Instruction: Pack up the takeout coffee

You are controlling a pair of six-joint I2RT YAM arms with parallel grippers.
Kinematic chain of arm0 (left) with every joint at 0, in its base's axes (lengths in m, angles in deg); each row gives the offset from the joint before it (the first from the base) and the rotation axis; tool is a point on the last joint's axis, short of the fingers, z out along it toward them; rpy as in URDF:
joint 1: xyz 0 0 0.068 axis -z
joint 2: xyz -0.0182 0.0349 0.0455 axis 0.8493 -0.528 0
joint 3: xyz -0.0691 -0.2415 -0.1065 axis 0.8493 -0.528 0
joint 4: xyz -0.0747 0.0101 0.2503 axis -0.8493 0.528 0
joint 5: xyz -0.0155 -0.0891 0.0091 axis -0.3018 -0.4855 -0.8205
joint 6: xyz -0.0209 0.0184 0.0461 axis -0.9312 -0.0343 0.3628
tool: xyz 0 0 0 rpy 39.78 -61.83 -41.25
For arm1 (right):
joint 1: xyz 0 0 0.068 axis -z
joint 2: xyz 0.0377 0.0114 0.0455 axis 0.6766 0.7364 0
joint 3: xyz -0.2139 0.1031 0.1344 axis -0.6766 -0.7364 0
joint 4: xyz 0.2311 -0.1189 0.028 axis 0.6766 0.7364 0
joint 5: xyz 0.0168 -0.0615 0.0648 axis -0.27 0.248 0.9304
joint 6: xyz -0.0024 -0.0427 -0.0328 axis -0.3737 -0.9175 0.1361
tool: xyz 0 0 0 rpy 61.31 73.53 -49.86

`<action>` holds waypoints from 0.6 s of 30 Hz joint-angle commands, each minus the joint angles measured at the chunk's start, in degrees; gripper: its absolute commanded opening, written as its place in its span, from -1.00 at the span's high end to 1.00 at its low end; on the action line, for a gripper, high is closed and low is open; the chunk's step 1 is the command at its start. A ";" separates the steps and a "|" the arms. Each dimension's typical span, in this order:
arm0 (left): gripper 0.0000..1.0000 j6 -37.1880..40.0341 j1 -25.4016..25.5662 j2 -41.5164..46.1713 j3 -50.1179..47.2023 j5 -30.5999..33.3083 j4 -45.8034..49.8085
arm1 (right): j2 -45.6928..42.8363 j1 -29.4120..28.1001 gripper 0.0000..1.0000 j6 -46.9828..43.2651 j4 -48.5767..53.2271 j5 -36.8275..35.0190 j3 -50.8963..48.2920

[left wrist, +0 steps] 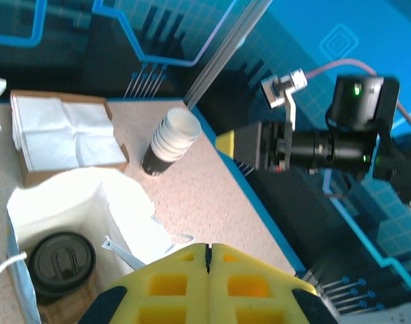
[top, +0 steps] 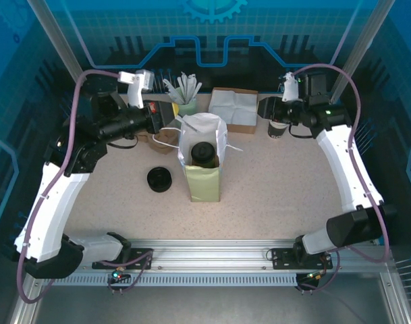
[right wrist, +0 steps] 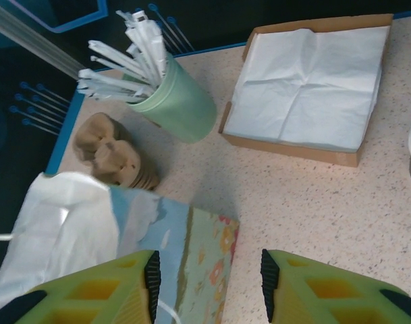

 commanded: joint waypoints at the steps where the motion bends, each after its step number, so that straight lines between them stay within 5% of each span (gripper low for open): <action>1: 1.00 0.64 0.40 2.01 -3.16 -2.30 1.09 | 3.92 -2.73 0.06 -0.16 -1.20 -5.48 4.49; 7: 1.00 0.67 0.61 3.04 -8.37 -3.01 2.30 | 13.07 -7.49 0.02 0.39 -0.92 -17.44 11.96; 18: 1.00 1.18 1.41 2.72 -12.90 -4.01 3.75 | 27.47 -10.28 -0.07 -0.76 -0.53 -23.69 24.36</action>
